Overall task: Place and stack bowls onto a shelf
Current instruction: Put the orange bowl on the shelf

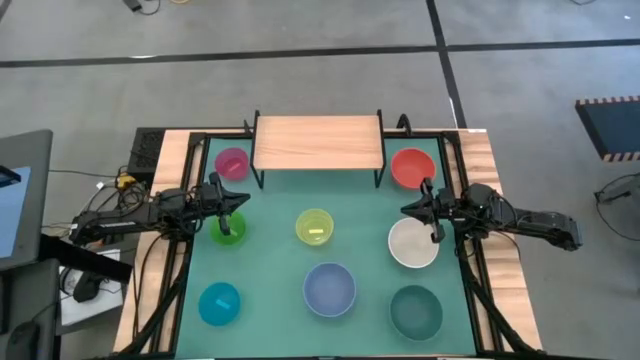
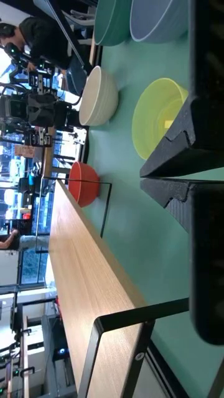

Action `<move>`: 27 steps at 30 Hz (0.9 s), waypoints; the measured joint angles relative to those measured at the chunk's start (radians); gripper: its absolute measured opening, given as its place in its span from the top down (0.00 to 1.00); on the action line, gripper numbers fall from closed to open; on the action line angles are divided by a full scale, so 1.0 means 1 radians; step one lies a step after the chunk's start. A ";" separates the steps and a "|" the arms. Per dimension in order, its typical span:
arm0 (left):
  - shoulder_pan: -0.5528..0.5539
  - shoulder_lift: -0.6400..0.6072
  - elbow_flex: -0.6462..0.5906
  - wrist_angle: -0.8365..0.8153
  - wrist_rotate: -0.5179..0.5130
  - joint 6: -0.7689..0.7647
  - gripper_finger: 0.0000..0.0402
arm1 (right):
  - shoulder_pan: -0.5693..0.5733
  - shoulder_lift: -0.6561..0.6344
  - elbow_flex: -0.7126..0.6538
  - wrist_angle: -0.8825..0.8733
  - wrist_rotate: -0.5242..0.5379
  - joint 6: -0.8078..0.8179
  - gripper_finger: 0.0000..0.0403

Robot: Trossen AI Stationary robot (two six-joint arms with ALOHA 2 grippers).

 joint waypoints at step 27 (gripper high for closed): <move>0.000 0.000 0.000 0.010 -0.104 0.048 1.00 | 0.000 0.382 0.312 0.352 0.696 0.524 0.87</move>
